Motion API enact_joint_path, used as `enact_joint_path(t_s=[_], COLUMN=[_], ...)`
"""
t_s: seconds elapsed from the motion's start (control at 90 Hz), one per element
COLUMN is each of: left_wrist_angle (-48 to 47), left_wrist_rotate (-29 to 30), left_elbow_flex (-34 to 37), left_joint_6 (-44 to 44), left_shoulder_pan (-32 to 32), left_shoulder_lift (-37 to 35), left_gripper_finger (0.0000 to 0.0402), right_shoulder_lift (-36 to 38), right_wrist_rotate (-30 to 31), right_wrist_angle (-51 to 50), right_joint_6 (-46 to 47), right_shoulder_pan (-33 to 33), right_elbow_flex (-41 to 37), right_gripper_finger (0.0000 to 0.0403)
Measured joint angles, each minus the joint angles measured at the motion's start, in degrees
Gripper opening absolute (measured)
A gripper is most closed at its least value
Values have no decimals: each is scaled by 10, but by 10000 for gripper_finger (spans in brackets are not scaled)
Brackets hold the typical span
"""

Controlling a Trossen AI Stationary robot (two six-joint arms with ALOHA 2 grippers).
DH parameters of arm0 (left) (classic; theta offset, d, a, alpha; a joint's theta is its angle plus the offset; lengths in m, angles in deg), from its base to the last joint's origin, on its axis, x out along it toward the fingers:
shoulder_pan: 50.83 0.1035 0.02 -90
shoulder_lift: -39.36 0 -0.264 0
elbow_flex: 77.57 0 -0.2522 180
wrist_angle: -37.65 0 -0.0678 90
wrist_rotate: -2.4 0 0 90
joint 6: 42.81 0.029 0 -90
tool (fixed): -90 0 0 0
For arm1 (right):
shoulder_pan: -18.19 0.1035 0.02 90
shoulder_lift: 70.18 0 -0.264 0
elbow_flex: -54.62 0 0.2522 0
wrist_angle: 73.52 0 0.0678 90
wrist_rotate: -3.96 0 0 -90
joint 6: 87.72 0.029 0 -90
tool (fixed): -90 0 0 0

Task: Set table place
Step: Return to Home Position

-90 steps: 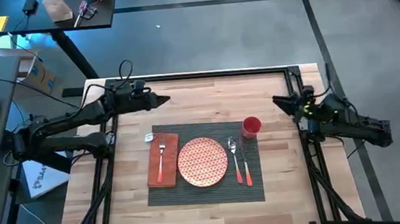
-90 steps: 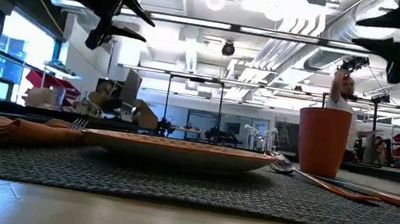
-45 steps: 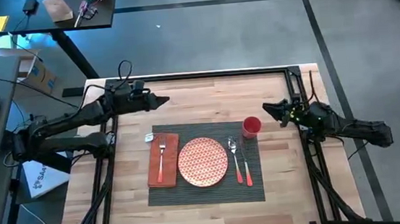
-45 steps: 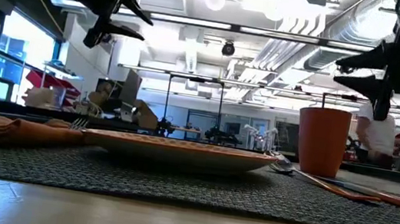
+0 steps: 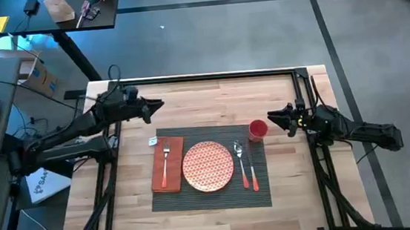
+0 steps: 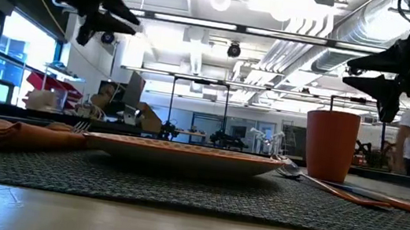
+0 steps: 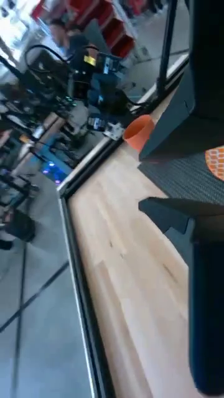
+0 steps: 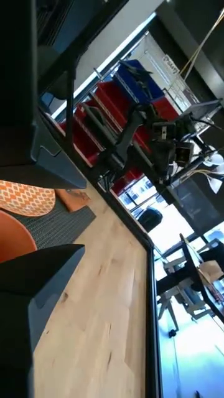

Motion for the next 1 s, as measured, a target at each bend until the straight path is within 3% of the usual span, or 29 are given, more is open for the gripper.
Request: enact_joint_path(t_s=[0.278,0.5,0.589,0.733,0.789,0.9,1.0], left_wrist_angle=[-2,-3,18,129,115,42,39], left_wrist_rotate=[-1,5,-9,-43,-45,-5,43], left_elbow_flex=[103,165,192,247,251,250,250], left_joint_6=[-36,-2,39,85,92,123,126], left_shoulder_pan=[2,1,1,1,1,1,1], left_shoulder_lift=[-204,-312,-336,-352,-349,-337,-324], left_gripper_finger=[11,1,0,0,0,0,0], right_shoulder_lift=[0,0,0,0,0,0,0], right_wrist_rotate=[-1,-1,-1,-1,-1,-1,-4], right_wrist_angle=[-1,-1,-1,-1,-1,-1,-2], right_joint_6=[0,0,0,0,0,0,0], right_shoulder_pan=[0,0,0,0,0,0,0], right_elbow_flex=[0,0,0,0,1,1,1], right_gripper_finger=[137,137,137,137,137,137,137])
